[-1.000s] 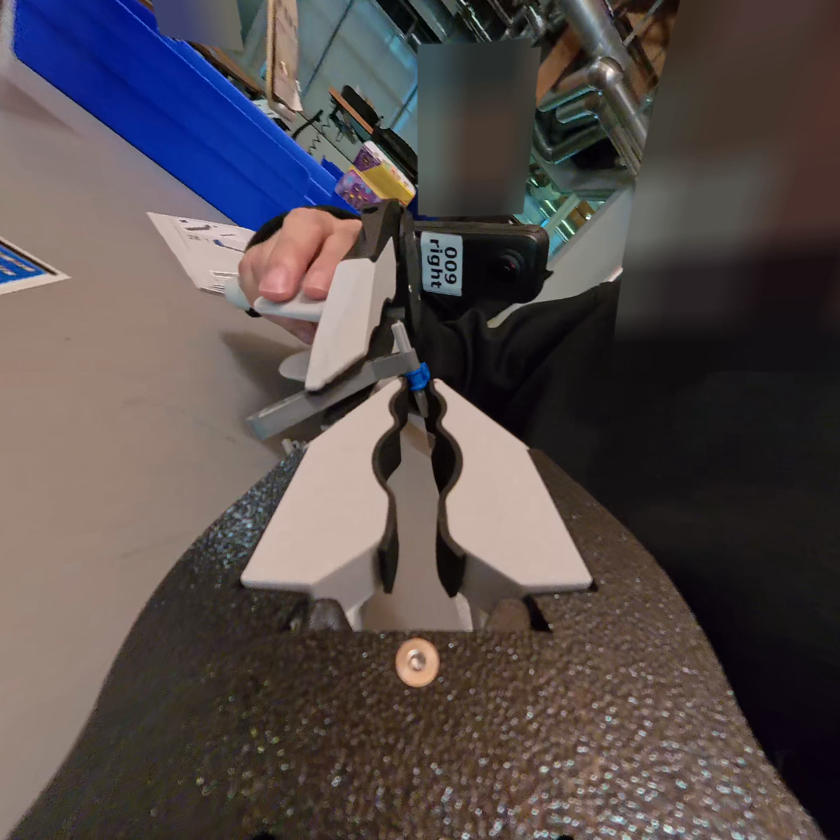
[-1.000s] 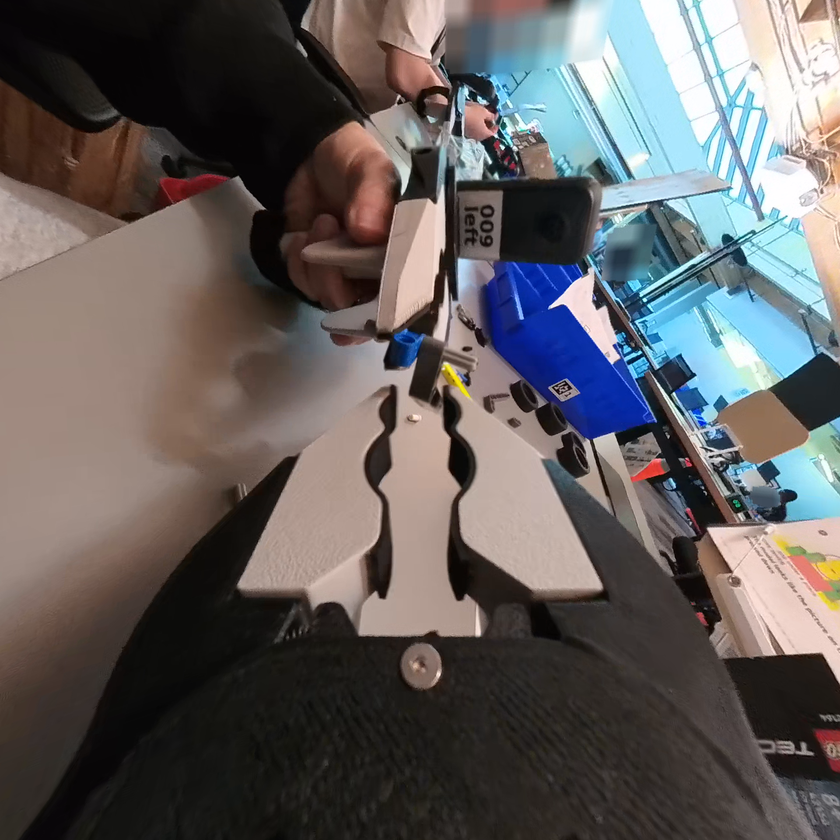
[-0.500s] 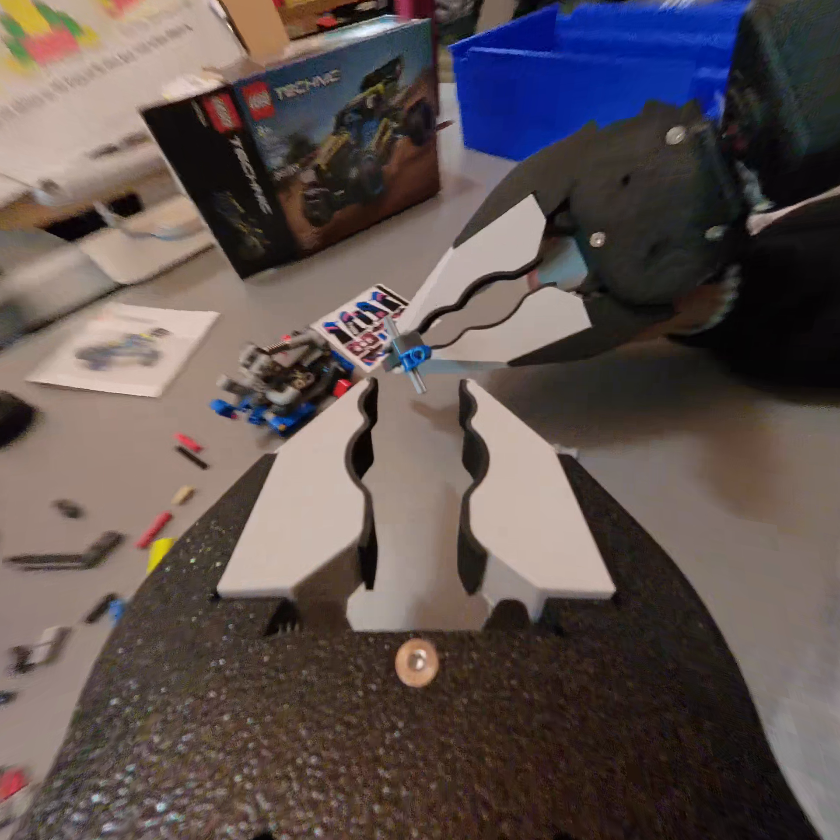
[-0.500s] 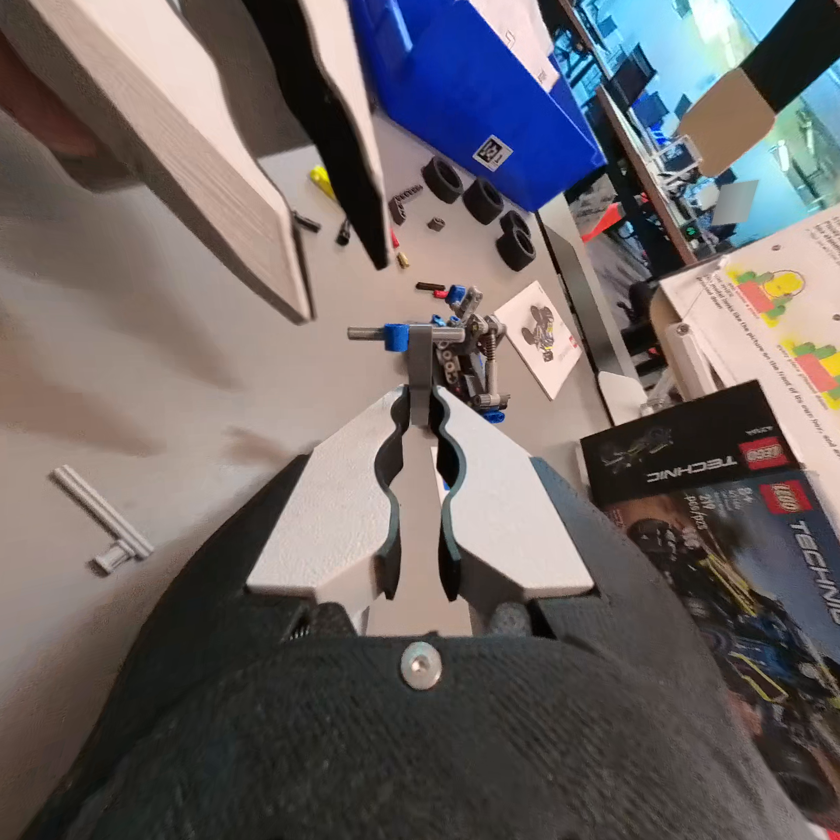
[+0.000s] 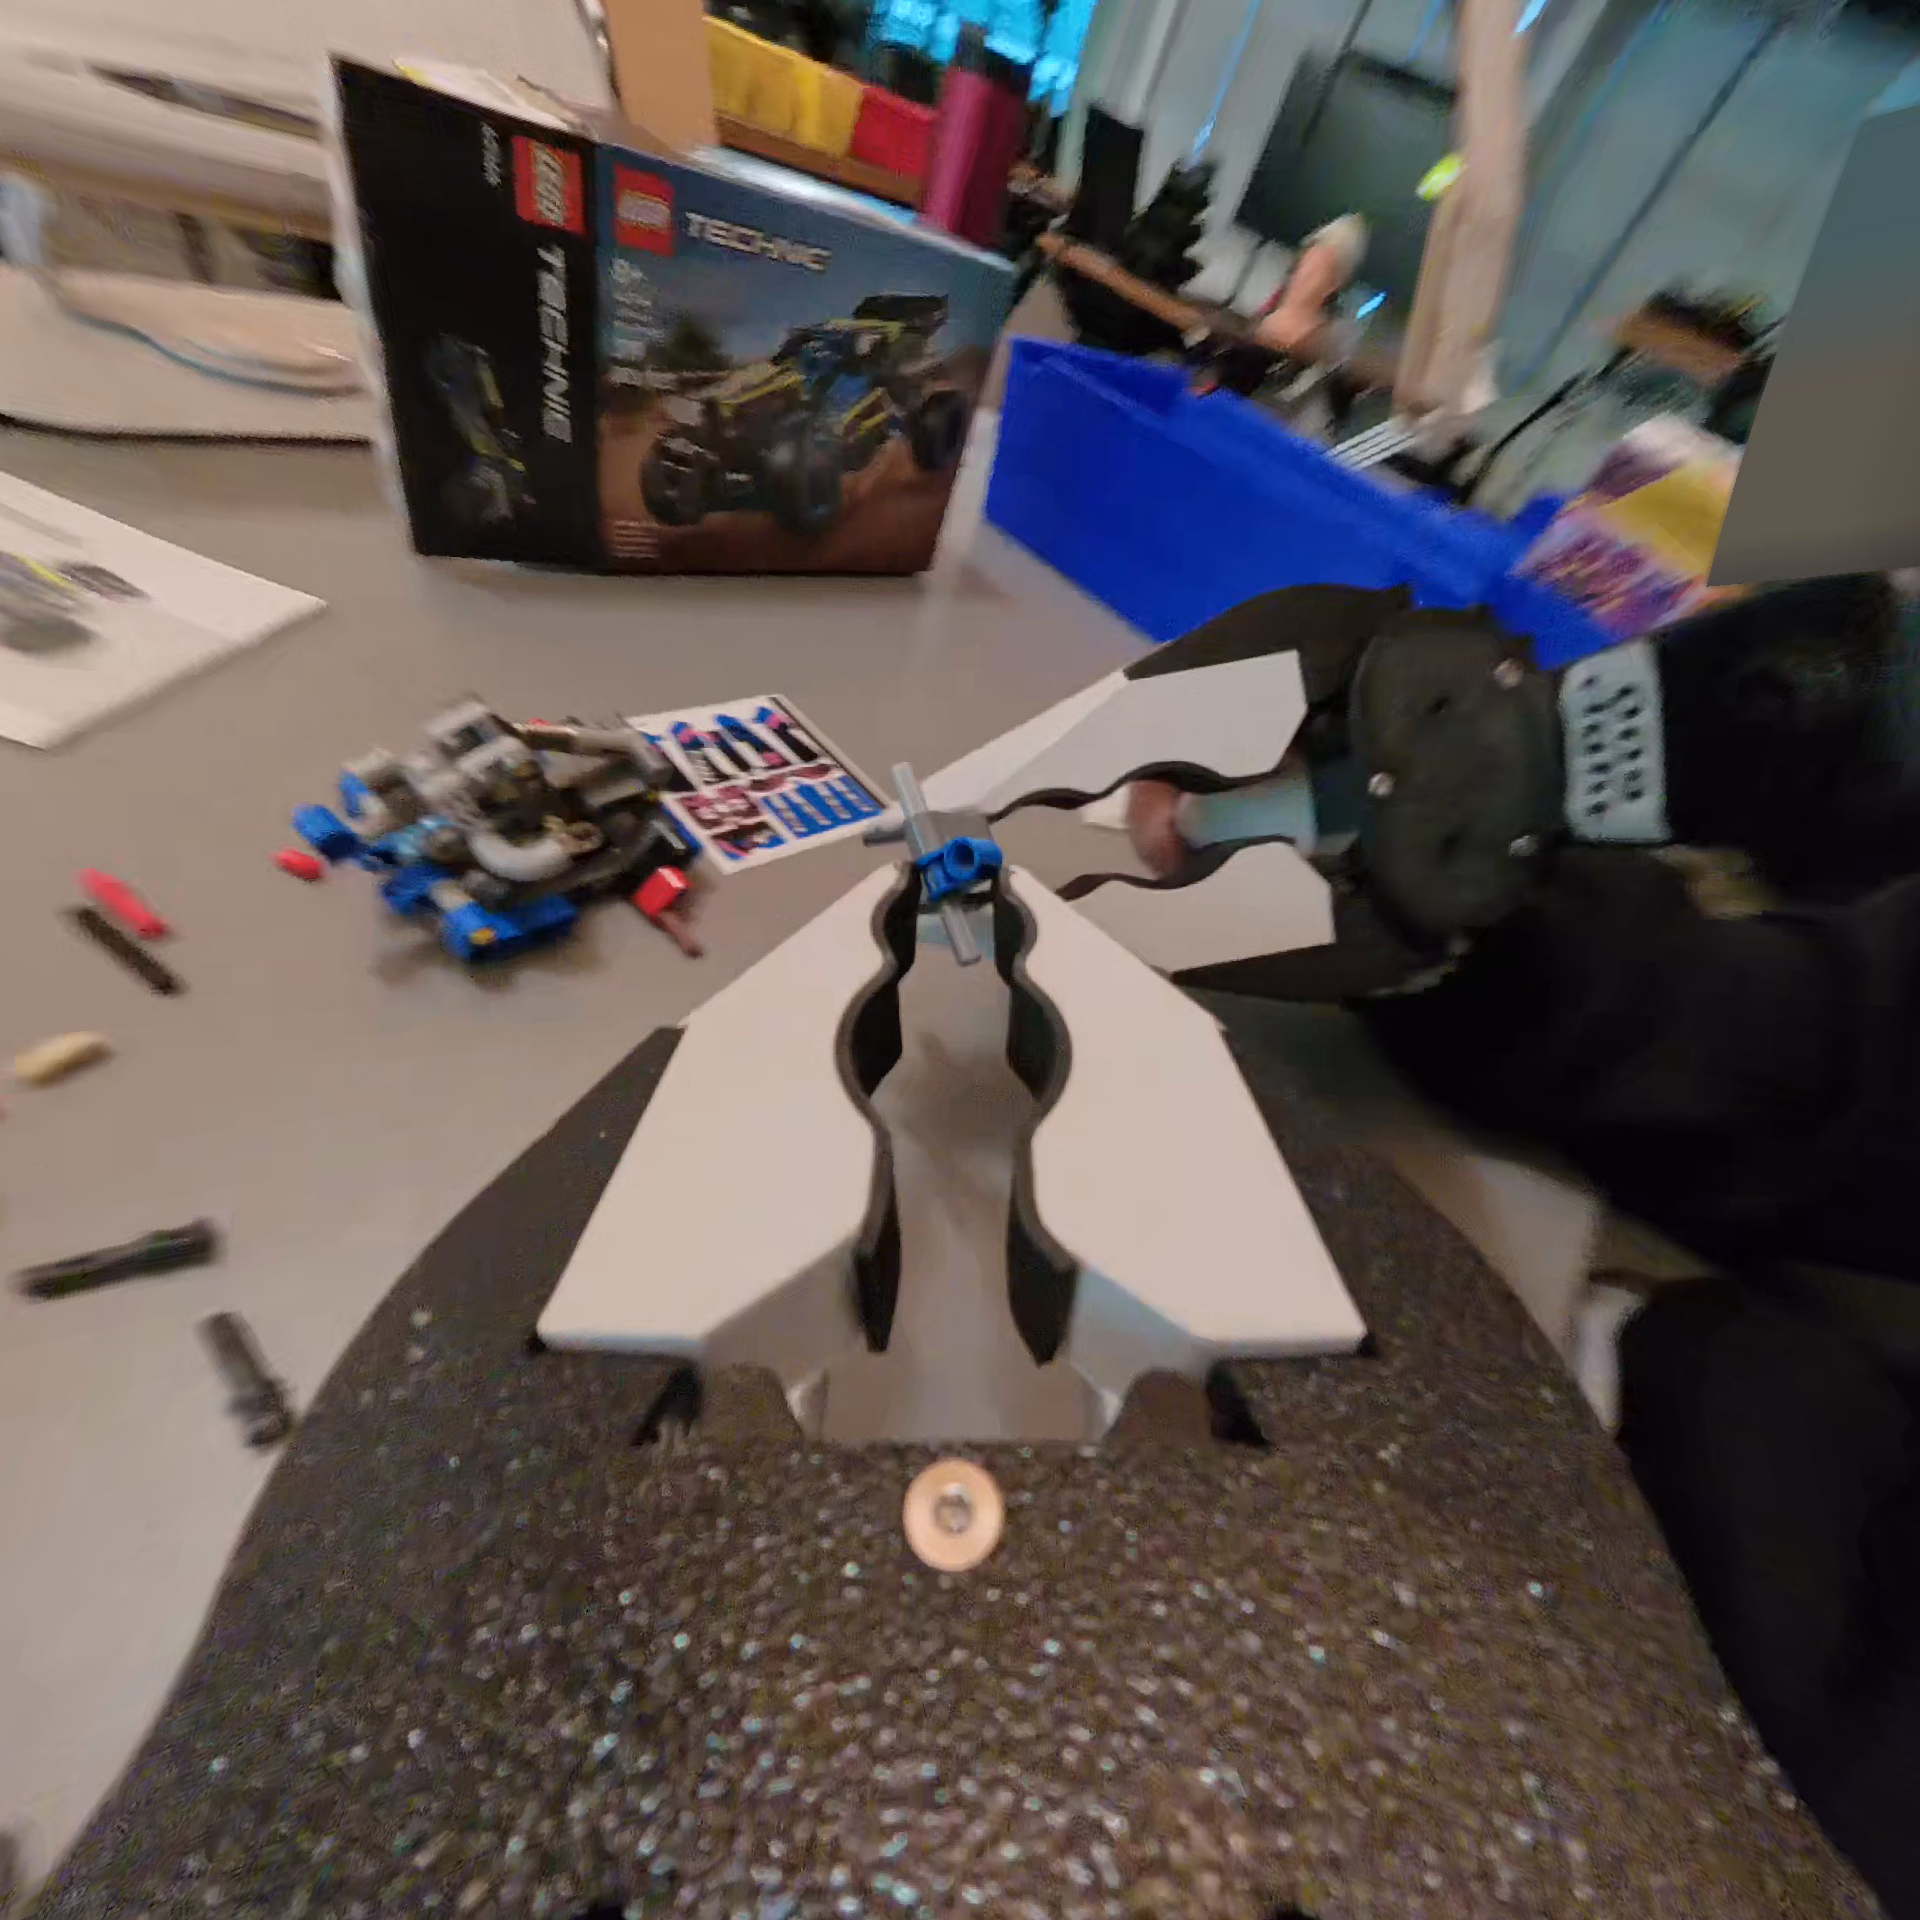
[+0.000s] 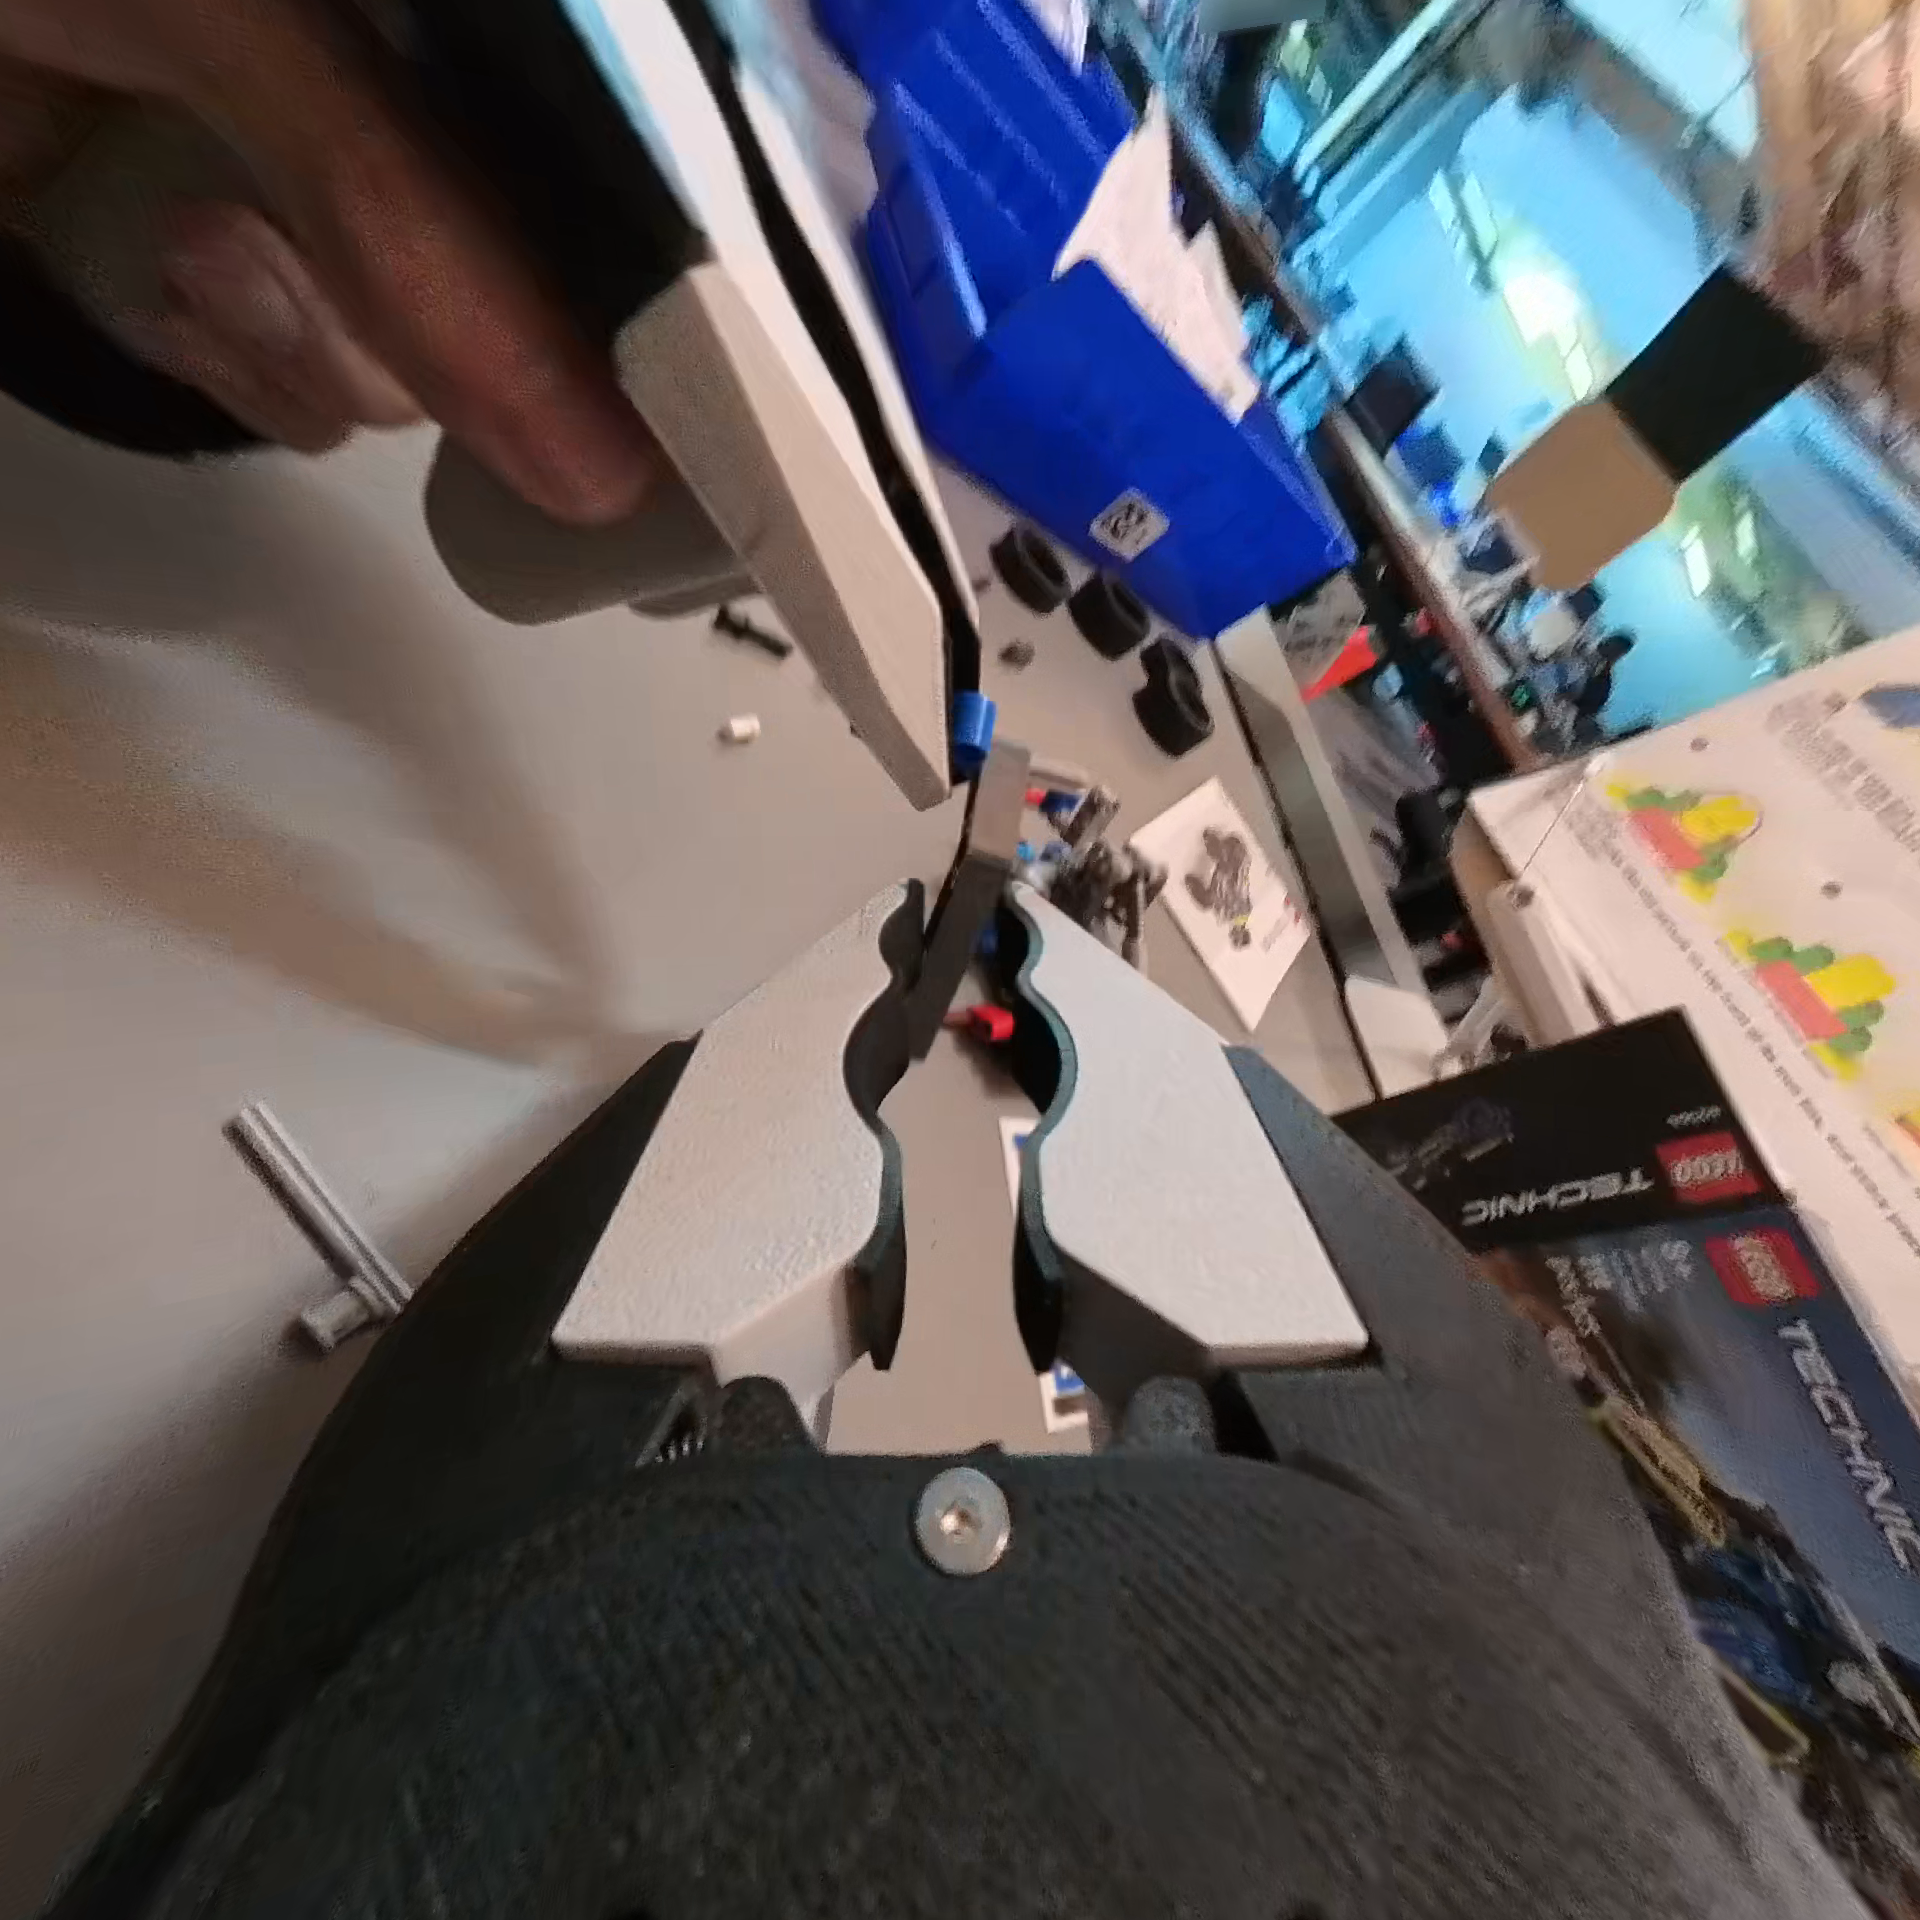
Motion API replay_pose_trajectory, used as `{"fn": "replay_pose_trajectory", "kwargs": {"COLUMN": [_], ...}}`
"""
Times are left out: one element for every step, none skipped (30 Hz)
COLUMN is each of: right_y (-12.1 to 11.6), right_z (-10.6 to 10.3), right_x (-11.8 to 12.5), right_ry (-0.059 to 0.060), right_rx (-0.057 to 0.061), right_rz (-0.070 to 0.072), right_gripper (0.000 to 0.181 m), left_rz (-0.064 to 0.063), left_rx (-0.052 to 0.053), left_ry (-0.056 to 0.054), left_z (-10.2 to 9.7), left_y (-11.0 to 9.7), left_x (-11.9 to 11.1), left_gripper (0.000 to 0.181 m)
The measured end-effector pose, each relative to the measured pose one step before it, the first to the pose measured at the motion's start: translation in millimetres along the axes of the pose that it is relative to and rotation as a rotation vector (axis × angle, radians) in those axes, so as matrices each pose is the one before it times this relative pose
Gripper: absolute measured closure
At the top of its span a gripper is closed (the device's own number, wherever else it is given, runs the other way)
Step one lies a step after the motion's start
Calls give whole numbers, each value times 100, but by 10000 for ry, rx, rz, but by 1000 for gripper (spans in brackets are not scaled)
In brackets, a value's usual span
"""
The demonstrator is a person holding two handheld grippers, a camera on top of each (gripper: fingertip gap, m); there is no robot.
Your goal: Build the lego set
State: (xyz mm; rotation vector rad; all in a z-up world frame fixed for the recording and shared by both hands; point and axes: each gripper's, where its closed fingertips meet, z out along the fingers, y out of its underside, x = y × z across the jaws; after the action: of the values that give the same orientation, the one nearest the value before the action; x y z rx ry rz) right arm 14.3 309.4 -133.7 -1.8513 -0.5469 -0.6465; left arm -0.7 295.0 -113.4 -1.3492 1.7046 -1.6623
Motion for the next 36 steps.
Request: {"fn": "replay_pose_trajectory", "kwargs": {"right_y": [-717,-757,-368,68,271,223,4,130,314,382,390,301,167,58,46,60,209,249,149,130,109,79,119,54,-107,-81,61,43,23,58,66,-85,-103,-26,94,86], "right_z": [-157,-106,-19,47,86,77,50,74,40,52,89,96,104,100,84,41,62,67,66,111,120,91,61,32,8,11,78,91,56,76,94,54,51,88,76,41], "right_x": [160,-55,-125,-40,-42,-7,3,59,299,81,-7,-34,-142,-258,-128,92,-57,-131,-118,-203,-307,-248,-118,-108,-88,-94,-76,-139,-31,-130,-191,-89,-166,-279,-127,-102], "right_ry": [179,46,3,42,-27,-81,-42,61,224,51,11,3,-54,-132,-26,102,-19,-51,-9,-57,-121,-85,-18,-40,-51,-27,65,103,199,95,12,42,-78,-180,-68,-42], "right_rx": [468,436,150,-117,-237,-233,-69,-126,-239,-281,-274,-208,-142,-100,-117,-113,-184,-158,-18,47,59,62,-4,-36,16,-53,-174,-159,-123,-149,-142,3,32,-1,-51,-35], "right_rz": [-107,-133,-127,-81,-43,32,83,63,26,-106,-71,37,105,95,72,9,-83,-92,-105,-175,-160,-186,-186,-153,-167,-254,-397,-591,-638,-517,-288,-121,8,103,83,-40], "right_gripper": [168,161,159,162,167,172,172,173,177,176,176,176,176,176,176,176,176,176,176,176,174,172,172,174,176,176,176,176,176,176,176,176,176,177,176,176], "left_rz": [-519,-351,-207,-210,-115,31,146,322,583,672,686,566,400,353,389,231,81,-105,-414,-628,-555,-401,-284,-256,-90,117,252,394,442,396,322,229,205,224,197,83], "left_rx": [-30,-90,13,98,105,11,-19,-164,-226,-173,-149,-143,-124,-52,-63,-150,-170,-79,-38,-45,3,-10,-87,-160,-239,-270,-318,-339,-358,-343,-284,-202,-123,-22,25,4], "left_ry": [552,360,288,111,32,48,-108,-416,-632,-677,-463,-230,-314,-461,-243,-185,-94,0,110,190,223,254,309,310,275,138,-92,-185,-192,-128,23,2,-115,-205,-193,-127], "left_z": [-24,81,107,45,-62,-30,5,64,114,70,79,110,102,25,51,122,164,148,99,76,30,-3,-7,-15,-38,-37,-47,-25,6,39,97,128,111,65,4,-10], "left_y": [194,303,155,-6,-85,-8,8,211,305,192,100,37,-29,-121,-47,133,262,236,229,268,198,182,255,287,327,323,371,375,393,357,280,170,56,-77,-123,-85], "left_x": [295,214,263,1,-168,-78,-153,-429,-609,-524,-137,199,4,-300,-60,-55,-18,5,-17,-83,-141,-120,-31,-13,-5,-76,-272,-265,-180,-38,230,215,36,-115,-133,-98], "left_gripper": [170,170,170,170,170,170,170,171,170,169,169,167,167,172,174,175,175,175,175,176,176,176,176,176,175,175,172,168,167,166,166,165,166,168,171,172]}}
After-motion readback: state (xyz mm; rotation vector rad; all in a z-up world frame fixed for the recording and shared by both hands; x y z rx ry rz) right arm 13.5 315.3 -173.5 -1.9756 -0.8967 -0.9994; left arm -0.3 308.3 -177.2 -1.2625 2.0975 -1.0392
